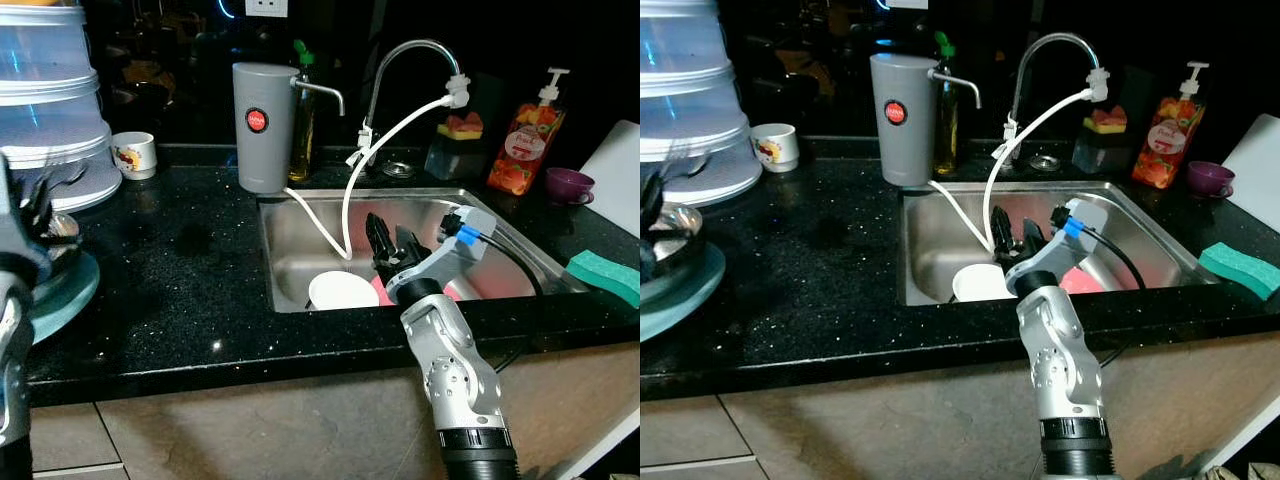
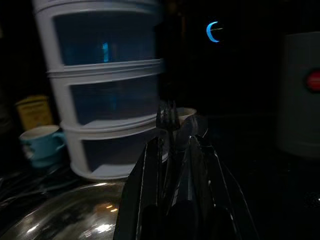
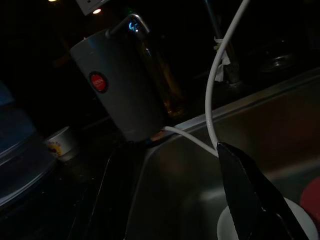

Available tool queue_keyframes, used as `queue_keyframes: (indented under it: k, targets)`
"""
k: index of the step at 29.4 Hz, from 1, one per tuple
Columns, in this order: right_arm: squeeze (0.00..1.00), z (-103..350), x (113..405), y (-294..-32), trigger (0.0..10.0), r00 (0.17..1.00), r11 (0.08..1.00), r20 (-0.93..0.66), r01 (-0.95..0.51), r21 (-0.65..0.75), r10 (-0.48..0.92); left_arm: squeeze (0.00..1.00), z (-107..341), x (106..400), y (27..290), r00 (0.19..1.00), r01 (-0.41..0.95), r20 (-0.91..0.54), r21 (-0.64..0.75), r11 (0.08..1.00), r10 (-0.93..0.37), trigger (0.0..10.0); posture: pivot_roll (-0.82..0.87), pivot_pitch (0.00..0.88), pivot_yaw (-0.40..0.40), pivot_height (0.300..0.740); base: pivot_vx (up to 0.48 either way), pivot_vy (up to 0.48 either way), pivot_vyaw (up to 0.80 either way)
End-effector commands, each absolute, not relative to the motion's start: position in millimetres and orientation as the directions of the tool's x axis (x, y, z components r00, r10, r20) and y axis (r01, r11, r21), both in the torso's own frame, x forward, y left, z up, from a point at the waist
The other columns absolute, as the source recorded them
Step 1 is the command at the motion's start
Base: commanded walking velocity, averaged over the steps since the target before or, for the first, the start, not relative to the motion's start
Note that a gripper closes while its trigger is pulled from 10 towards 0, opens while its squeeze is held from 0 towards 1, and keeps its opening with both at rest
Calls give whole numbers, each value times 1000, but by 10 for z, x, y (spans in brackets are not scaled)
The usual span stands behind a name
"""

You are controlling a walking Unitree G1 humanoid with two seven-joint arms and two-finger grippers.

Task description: Kitchen organization

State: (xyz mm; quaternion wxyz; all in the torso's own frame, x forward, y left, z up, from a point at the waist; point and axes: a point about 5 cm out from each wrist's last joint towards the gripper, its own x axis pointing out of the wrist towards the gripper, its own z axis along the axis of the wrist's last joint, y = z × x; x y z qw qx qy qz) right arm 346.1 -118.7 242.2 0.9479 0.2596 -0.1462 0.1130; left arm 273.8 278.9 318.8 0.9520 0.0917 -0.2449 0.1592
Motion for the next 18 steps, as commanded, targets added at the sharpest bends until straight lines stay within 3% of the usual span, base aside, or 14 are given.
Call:
queue_keyframes:
  k: [1,4,5,8,10,12,18]
  targets:
    - [0,2399,3462,-1220,10000,937,847,330,-268,459,118,0,3286,2724,2715,817,-319,535,111,941,214,10000,209,68,-75,740,0,0,0]
    - [0,2407,3461,-1221,10000,936,848,333,-266,458,114,0,3290,2806,2556,837,-237,530,126,963,136,10000,197,66,-66,740,0,0,0]
    - [0,2423,3457,-1236,10000,935,849,337,-263,458,108,0,3215,2901,2448,882,-131,468,123,984,59,10000,195,67,-68,740,0,0,0]
    - [0,2428,3455,-1243,10000,935,850,339,-261,458,105,0,3180,2937,2405,898,-89,440,121,989,26,10000,195,67,-68,740,0,0,0]
    - [0,2439,3458,-1265,10000,936,851,340,-254,460,96,0,3057,3081,2253,932,17,357,121,992,-60,10000,190,73,-71,740,0,0,0]
    - [0,2480,3447,-1268,10000,931,852,351,-263,453,100,0,3007,3241,2054,934,111,329,98,989,-137,10000,180,73,-69,740,0,0,0]
    - [0,2552,3411,-1210,10000,912,840,372,-333,429,172,0,3072,3344,1853,912,193,352,93,977,-213,10000,149,69,-63,740,0,0,0]
